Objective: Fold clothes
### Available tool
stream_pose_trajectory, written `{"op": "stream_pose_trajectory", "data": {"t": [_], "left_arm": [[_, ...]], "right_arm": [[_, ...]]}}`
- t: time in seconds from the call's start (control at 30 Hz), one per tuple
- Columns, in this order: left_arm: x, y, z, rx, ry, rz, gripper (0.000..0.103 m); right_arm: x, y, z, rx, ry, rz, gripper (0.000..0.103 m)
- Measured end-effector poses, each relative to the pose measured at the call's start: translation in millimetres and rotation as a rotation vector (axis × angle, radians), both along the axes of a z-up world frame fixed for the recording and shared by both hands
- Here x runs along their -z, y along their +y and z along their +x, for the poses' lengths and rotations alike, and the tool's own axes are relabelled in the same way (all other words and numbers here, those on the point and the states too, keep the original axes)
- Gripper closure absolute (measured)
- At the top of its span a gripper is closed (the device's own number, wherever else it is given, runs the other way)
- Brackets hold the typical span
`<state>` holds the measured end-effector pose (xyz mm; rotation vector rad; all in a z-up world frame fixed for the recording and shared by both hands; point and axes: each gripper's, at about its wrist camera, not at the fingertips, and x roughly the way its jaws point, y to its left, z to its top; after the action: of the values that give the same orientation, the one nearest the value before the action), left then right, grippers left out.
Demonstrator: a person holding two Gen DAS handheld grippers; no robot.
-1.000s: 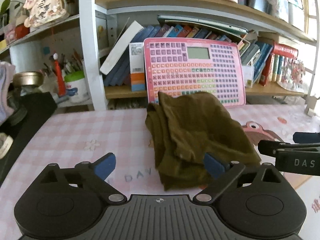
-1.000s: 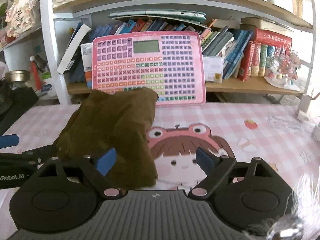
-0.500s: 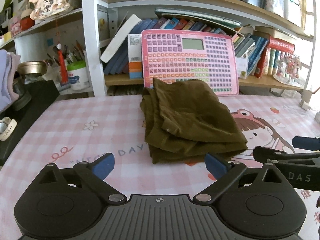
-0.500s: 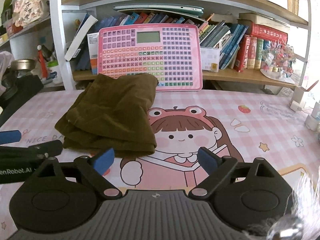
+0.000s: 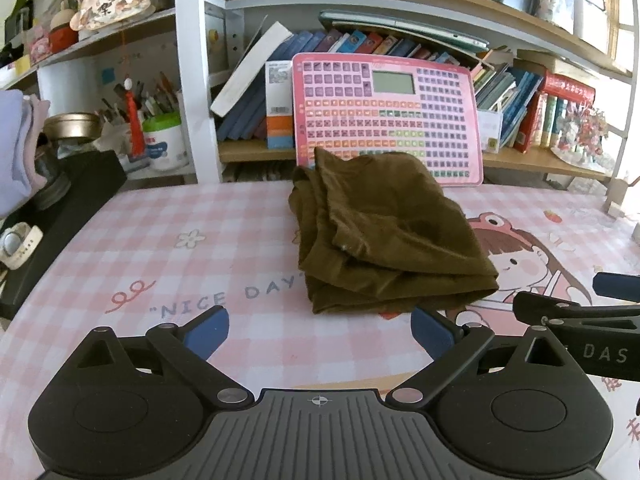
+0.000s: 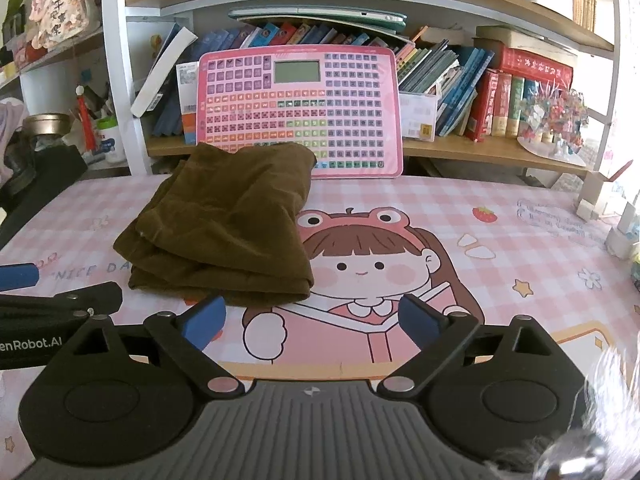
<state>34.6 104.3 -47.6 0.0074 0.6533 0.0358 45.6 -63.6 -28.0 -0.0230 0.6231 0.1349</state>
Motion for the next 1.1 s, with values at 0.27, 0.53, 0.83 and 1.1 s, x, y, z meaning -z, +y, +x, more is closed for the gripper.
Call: {"op": "stream_pose_trajectory", "data": {"t": [0.27,0.53,0.83,1.1], "left_arm": [[3.9,2.0,-1.2,0.007,0.024,0.004,0.004],[5.0,2.1,-1.2,0.015,0.033,-0.003,0.004],[6.4,3.9,0.8,0.008,0.041,-0.005,0.002],[6.7,4.2,1.7,0.001,0.046,-0.011,0.002]], "right_arm": [[3.5,3.5,-2.2,0.006,0.025,-0.013,0.009],[4.1,4.7,-3.6,0.019,0.034,-0.017,0.007],[5.2,4.1,-3.9,0.027,0.042,-0.015,0.007],[5.9,4.7,-3.0,0.026,0.046,-0.015,0.007]]}}
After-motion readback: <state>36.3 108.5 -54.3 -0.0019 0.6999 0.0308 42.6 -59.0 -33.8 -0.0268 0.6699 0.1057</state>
